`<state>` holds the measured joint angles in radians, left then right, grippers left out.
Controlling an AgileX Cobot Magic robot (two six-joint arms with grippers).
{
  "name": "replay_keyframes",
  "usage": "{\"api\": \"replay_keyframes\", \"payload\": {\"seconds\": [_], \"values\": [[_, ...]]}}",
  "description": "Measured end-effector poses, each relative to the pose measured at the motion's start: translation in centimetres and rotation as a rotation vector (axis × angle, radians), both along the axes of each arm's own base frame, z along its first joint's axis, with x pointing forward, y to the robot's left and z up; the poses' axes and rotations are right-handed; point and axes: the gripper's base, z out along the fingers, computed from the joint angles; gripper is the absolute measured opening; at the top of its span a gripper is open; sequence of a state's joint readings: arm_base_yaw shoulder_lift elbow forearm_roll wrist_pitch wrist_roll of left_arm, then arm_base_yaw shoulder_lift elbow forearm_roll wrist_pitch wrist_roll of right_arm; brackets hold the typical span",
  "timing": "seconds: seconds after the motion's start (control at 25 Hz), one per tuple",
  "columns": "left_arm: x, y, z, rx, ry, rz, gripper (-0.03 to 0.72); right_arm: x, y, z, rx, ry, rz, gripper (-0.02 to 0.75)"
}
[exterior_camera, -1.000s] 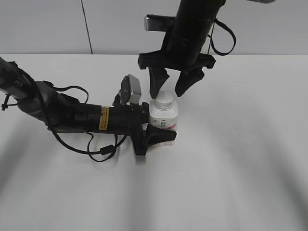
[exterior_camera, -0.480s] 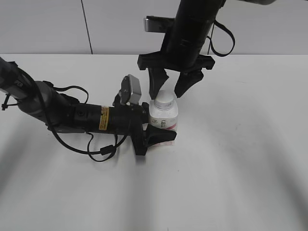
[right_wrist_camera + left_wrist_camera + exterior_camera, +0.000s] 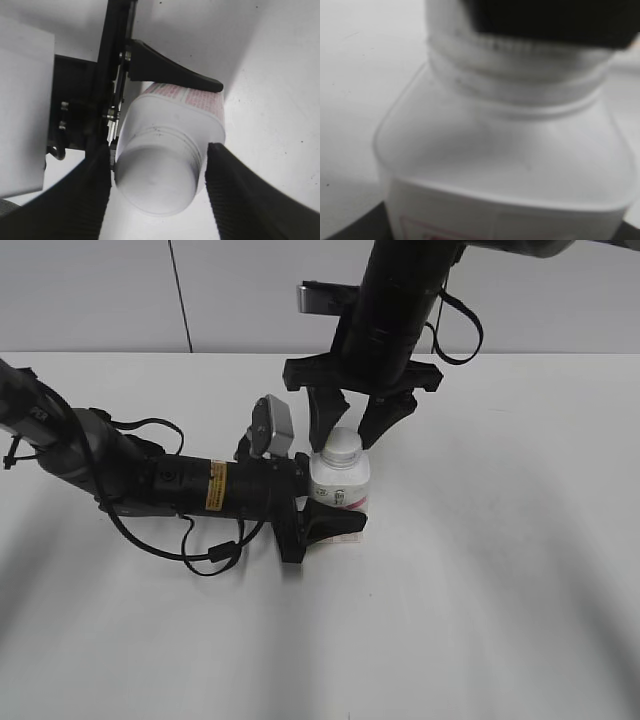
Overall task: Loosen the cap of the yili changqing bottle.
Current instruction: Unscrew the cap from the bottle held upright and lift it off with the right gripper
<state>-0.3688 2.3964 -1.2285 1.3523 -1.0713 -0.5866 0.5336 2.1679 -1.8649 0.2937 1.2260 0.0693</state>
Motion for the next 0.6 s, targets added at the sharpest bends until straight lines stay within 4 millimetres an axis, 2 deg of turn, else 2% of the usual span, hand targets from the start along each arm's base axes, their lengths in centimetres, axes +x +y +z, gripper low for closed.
{"api": "replay_keyframes", "payload": {"seconds": [0.12,0.6], "values": [[0.0,0.0,0.0,0.0,0.0,0.0,0.405,0.0,0.01,0.0,0.001,0.0,0.0,0.392],[0.0,0.0,0.0,0.0,0.0,0.0,0.405,0.11,0.07,0.42,0.006,-0.013,0.015,0.392]]}}
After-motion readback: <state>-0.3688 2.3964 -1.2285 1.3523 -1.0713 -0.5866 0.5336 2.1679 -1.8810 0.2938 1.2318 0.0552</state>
